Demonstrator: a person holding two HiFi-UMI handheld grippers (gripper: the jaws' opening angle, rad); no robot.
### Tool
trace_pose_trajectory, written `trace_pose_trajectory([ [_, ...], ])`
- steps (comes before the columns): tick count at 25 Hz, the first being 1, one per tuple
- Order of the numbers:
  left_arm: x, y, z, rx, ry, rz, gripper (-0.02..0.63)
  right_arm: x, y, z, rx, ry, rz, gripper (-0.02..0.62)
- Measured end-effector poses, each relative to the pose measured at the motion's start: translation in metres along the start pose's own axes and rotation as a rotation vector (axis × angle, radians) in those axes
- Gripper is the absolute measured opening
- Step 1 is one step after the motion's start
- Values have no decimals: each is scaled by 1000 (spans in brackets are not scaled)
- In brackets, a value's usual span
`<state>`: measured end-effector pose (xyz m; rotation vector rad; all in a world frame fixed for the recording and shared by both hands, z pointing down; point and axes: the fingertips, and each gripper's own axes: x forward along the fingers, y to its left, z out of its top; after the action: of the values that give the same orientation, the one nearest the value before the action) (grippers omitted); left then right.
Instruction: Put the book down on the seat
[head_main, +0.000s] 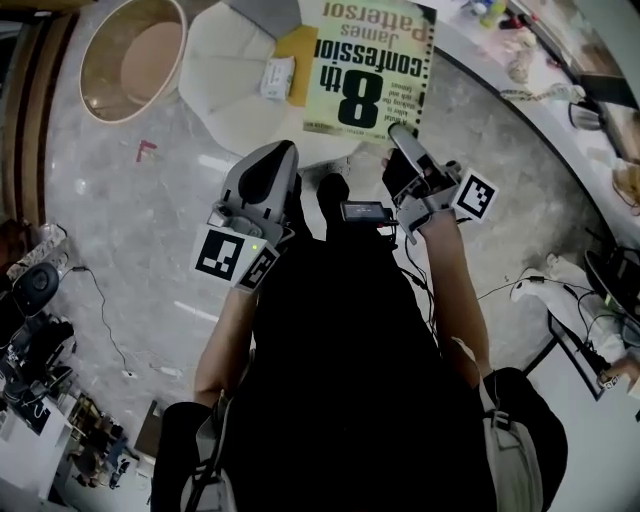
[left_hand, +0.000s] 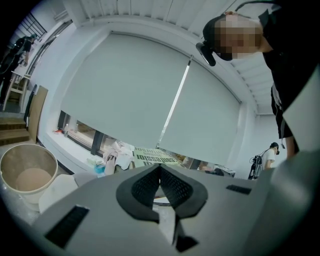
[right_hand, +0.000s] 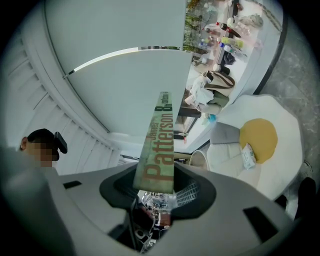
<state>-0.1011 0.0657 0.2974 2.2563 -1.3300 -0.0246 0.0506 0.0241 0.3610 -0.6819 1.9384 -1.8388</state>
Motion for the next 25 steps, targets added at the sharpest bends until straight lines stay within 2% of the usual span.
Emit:
trace_pose_trajectory([
  [12, 16, 11, 9, 25, 26, -94, 12, 6, 12, -4, -26, -37, -5, 181],
  [25, 29, -11, 42, 57, 99, -204, 12, 8, 40, -7, -10, -35, -13, 181],
])
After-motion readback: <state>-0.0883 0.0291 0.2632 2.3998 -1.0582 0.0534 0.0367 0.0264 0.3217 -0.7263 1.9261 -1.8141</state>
